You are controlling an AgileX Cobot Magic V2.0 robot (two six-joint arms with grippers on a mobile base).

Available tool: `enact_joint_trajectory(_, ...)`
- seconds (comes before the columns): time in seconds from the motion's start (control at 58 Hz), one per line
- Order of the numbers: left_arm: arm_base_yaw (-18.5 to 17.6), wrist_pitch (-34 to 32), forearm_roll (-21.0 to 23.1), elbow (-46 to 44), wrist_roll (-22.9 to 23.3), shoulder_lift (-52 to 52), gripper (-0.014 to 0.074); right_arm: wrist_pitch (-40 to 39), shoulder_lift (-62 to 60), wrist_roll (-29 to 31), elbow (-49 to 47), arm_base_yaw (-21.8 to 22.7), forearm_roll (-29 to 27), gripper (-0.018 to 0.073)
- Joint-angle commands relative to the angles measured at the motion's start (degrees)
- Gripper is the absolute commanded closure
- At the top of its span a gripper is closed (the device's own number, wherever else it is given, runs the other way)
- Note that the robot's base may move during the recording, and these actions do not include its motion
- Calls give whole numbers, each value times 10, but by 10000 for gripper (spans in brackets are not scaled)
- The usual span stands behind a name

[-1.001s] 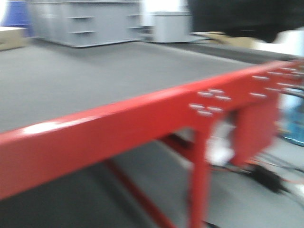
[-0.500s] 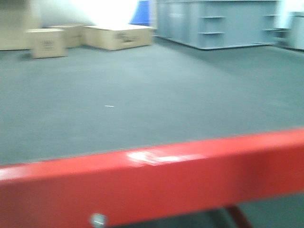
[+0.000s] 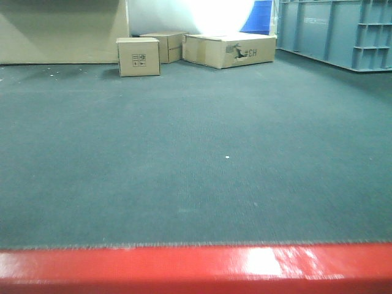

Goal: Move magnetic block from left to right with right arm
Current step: 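Turn the base toward the second grey table near the cardboard boxes, then lower the held red cube onto the second table with the right gripper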

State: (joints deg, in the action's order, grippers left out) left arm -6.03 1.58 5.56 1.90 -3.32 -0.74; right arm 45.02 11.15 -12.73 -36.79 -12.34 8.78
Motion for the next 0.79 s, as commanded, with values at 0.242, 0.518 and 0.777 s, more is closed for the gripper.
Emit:
enact_joint_trajectory(0.242,0,-48,3,5,3,-4,722,-49,8,4,-16,1,8,377)
enact_joint_trajectory(0.518,0,-48,3,5,3,-4,722,-49,8,4,-16,1,8,377)
enact_joint_trajectory(0.777,0,-48,3,5,3,-4,722,-50,8,3,-16,1,6,377)
